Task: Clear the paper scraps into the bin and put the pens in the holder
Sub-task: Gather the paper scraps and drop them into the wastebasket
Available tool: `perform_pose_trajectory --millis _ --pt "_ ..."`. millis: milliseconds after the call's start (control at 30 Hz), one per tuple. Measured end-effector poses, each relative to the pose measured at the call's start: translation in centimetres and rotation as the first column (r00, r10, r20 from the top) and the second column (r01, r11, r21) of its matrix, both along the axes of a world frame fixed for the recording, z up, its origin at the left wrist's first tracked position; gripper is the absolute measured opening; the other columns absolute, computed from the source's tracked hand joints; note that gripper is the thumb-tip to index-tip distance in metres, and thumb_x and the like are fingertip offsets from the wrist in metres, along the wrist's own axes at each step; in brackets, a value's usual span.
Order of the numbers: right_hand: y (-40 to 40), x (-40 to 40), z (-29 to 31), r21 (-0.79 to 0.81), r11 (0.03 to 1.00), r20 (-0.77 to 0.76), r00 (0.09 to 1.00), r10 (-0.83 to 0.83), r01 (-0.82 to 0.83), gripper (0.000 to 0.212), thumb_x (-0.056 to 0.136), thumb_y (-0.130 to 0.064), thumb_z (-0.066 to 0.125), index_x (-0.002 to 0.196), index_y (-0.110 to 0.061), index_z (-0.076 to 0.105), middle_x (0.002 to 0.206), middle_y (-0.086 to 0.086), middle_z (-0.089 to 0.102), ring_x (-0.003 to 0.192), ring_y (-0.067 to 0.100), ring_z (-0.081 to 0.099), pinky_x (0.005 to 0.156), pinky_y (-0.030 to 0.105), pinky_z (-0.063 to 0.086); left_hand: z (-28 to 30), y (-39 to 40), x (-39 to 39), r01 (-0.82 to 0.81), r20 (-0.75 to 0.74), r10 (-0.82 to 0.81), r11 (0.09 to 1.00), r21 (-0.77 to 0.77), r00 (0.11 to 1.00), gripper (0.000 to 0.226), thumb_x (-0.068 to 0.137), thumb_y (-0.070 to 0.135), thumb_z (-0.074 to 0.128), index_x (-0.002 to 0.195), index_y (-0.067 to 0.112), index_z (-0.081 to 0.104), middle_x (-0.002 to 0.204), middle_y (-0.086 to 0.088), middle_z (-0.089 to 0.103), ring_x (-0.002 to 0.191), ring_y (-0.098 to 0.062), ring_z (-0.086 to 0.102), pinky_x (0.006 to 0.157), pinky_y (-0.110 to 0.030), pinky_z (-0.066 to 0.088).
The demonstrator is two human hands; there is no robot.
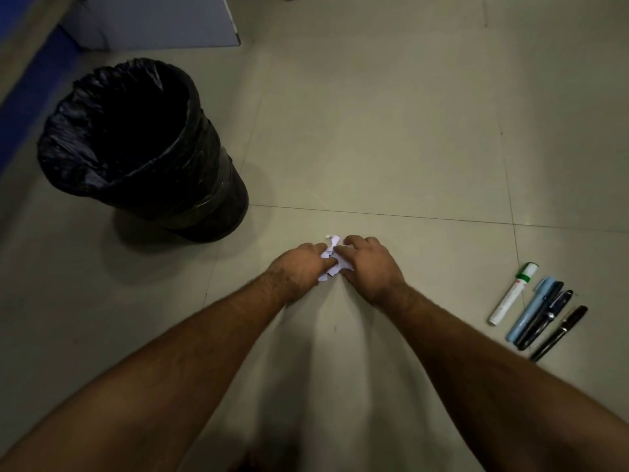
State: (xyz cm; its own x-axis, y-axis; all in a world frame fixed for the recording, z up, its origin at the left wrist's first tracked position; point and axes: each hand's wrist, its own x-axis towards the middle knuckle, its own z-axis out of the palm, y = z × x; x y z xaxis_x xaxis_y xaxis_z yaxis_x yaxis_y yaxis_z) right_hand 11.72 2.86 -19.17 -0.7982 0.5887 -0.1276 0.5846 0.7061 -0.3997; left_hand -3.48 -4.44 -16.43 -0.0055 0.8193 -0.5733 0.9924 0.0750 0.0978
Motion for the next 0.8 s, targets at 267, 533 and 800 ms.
perform_pose_trajectory --millis 267,533,800 --pt "0.0 -2.6 0.4 -0.157 0.978 0.041 0.991 -0.129 0.134 0.048 0.097 -0.032 0.048 0.145 -0.027 0.043 0.122 0.014 0.052 0.105 0.033 0.057 0.087 0.04 0.053 -0.2 0.1 0.5 -0.123 0.005 0.125 0.975 0.186 0.992 0.036 0.097 0.035 0.05 0.127 0.018 0.062 0.127 -0.009 0.059 0.115 -0.028 0.054 0.096 -0.034 0.044" --pt "-0.3 -2.5 0.2 -0.245 0.931 -0.012 0.96 -0.281 0.27 0.018 0.081 -0.014 0.064 0.095 -0.01 0.074 0.095 0.014 0.069 0.088 0.033 0.064 0.07 0.03 0.043 -0.2 1.0 1.5 -0.504 0.139 0.485 0.846 0.176 0.863 0.037 0.097 0.036 0.055 0.118 0.009 0.07 0.117 -0.013 0.068 0.106 -0.03 0.064 0.093 -0.033 0.048" --pt "0.0 -0.2 1.5 -0.665 0.49 -0.044 0.625 -0.779 0.564 0.013 0.079 -0.016 0.068 0.067 -0.013 0.071 0.063 0.009 0.071 0.053 0.027 0.068 0.055 0.035 0.057 1.0 -0.3 0.6 -0.885 0.432 0.773 0.427 0.185 0.464 0.007 0.08 0.016 0.076 0.086 0.013 0.077 0.093 -0.007 0.075 0.084 -0.021 0.069 0.071 -0.019 0.052"
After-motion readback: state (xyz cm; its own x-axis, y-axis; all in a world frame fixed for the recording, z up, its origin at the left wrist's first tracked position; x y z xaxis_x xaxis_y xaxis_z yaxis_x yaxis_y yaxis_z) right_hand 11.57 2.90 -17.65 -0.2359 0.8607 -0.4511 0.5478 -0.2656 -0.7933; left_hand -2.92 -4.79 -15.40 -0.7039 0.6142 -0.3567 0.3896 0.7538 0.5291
